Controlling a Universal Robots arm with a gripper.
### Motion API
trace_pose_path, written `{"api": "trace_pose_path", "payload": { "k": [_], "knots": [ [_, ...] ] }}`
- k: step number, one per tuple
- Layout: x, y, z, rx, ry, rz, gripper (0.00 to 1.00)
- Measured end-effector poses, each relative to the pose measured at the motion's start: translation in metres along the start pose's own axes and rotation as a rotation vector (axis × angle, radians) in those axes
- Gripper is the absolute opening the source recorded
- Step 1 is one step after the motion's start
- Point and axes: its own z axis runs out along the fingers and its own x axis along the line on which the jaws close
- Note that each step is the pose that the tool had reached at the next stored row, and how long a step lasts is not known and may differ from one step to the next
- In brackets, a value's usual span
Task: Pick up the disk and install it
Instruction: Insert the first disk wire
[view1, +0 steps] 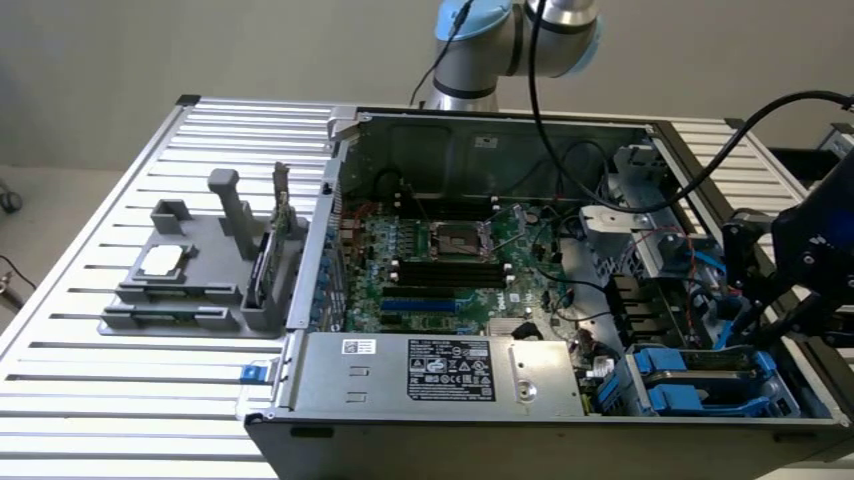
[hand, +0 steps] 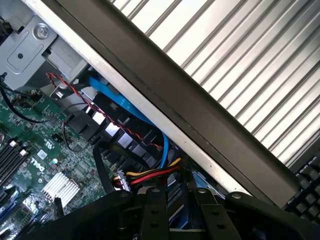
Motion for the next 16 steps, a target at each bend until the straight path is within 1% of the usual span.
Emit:
{"api": "trace_pose_path", "payload": {
  "k": [11, 16],
  "knots": [
    [0.0019, -0.0003, -0.0041, 0.0000, 0.0000, 0.006, 0.27],
    [-0.0014, 0.0022, -0.0041, 0.0000, -0.0001, 0.006, 0.27]
  ]
}}
